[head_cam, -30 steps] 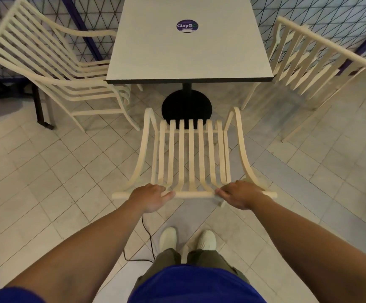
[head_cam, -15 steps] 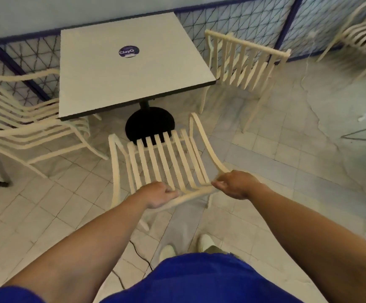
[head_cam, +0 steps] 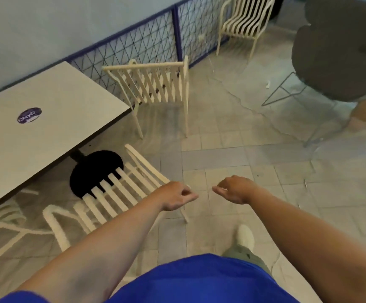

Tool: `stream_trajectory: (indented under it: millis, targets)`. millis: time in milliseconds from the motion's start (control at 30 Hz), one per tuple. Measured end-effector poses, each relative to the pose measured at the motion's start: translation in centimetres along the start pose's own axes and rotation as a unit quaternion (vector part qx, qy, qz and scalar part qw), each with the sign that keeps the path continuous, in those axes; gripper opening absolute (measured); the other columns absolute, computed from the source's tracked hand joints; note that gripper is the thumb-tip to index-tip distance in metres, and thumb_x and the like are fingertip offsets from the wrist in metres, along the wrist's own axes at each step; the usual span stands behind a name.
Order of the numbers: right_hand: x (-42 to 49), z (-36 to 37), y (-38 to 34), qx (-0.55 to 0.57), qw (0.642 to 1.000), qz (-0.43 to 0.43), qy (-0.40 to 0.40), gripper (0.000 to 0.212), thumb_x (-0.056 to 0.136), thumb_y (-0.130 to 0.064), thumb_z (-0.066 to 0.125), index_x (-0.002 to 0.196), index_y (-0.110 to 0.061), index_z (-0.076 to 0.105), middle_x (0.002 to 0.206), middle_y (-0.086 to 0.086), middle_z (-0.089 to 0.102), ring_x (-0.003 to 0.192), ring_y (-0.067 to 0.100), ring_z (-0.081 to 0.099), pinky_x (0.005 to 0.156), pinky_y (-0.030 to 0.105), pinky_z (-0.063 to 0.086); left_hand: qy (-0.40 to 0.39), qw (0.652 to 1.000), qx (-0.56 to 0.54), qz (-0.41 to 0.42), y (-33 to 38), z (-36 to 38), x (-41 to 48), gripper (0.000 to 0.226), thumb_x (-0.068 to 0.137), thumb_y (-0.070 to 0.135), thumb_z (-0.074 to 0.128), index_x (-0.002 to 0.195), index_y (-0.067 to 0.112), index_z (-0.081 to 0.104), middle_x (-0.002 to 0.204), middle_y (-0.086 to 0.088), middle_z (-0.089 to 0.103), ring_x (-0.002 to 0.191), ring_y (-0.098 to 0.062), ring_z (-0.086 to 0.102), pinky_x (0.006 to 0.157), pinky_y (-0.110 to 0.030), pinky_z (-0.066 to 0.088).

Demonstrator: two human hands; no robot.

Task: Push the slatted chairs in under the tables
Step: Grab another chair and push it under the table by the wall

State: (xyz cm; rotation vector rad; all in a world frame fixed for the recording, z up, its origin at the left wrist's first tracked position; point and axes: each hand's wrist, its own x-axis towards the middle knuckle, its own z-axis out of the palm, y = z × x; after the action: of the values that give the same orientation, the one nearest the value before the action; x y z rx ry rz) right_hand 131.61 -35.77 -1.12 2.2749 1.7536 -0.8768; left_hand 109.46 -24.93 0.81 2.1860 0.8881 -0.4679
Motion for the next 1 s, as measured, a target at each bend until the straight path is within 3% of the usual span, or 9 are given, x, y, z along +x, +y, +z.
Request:
stream_trajectory:
  millis: [233, 300, 367, 433, 533, 633, 1000]
  targets:
    - [3.4, -4.0, 9.6, 0.008, 1.0, -0.01, -0.012, 0.064, 0.098, -0.067, 0.027, 0.134, -0.027, 0.061, 0.134, -0.001, 0.062, 0.121, 0.023, 0.057, 0.087, 0.036, 0.045, -0.014, 0.999, 0.008, -0.038, 4.9, -1.0, 9.1, 0.063, 0.081, 0.076, 0.043, 0.094, 0.021, 0.072, 0.093, 0.002, 0.072, 0.088, -0.017, 0.064, 0.084, -0.038, 0.052]
    - [4.2, -5.3, 13.0, 0.009, 0.999, -0.016, -0.026, 0.064, 0.098, -0.067, 0.028, 0.132, -0.026, 0.062, 0.133, 0.0, 0.063, 0.121, 0.023, 0.057, 0.09, 0.037, 0.047, -0.032, 0.998, -0.011, -0.06, 6.4, -1.2, 11.5, 0.055, 0.09, 0.068, 0.049, 0.088, 0.017, 0.069, 0.083, 0.001, 0.068, 0.076, -0.014, 0.059, 0.072, -0.031, 0.045]
    - [5.1, -7.0, 15.9, 0.003, 0.999, -0.022, -0.036, 0.063, 0.098, -0.066, 0.028, 0.131, -0.024, 0.063, 0.132, 0.001, 0.064, 0.12, 0.024, 0.058, 0.092, 0.038, 0.048, -0.04, 0.996, -0.019, -0.076, 7.8, -1.7, 13.0, 0.037, 0.097, 0.055, 0.054, 0.082, 0.024, 0.065, 0.075, 0.012, 0.058, 0.069, -0.005, 0.051, 0.065, -0.025, 0.038]
    - [6.1, -8.6, 18.2, -0.008, 0.998, -0.028, -0.049, 0.064, 0.099, -0.066, 0.028, 0.13, -0.024, 0.064, 0.131, 0.002, 0.064, 0.119, 0.024, 0.058, 0.092, 0.037, 0.048, -0.043, 0.995, -0.033, -0.087, 8.9, -2.1, 14.5, 0.026, 0.098, 0.053, 0.055, 0.093, 0.031, 0.068, 0.084, 0.015, 0.058, 0.077, -0.002, 0.052, 0.069, -0.022, 0.038]
    - [8.2, -10.4, 20.3, -0.012, 0.997, -0.04, -0.059, 0.063, 0.099, -0.064, 0.028, 0.128, -0.023, 0.065, 0.129, 0.002, 0.065, 0.117, 0.024, 0.059, 0.089, 0.037, 0.048, -0.051, 0.993, -0.047, -0.097, 10.0, -2.8, 16.5, 0.042, 0.097, 0.054, 0.055, 0.122, 0.023, 0.07, 0.116, 0.005, 0.066, 0.101, -0.01, 0.058, 0.087, -0.027, 0.044]
    - [10.9, -11.8, 21.0, -0.019, 0.996, -0.054, -0.067, 0.062, 0.099, -0.063, 0.029, 0.127, -0.022, 0.066, 0.128, 0.003, 0.066, 0.114, 0.024, 0.06, 0.09, 0.037, 0.049, -0.06, 0.991, -0.052, -0.112, 10.4, -4.3, 18.1, 0.052, 0.096, 0.056, 0.055, 0.134, 0.021, 0.064, 0.135, 0.0, 0.063, 0.119, -0.015, 0.058, 0.103, -0.034, 0.045]
    - [27.0, -20.3, 19.6, -0.058, 0.991, -0.089, -0.08, 0.061, 0.1, -0.062, 0.03, 0.135, -0.022, 0.06, 0.133, 0.003, 0.062, 0.119, 0.023, 0.058, 0.096, 0.038, 0.048, -0.034, 0.983, -0.073, -0.165, 2.1, -14.5, 28.4, 0.054, 0.094, 0.053, 0.06, 0.137, 0.02, 0.061, 0.135, -0.001, 0.063, 0.118, -0.016, 0.06, 0.103, -0.034, 0.047]
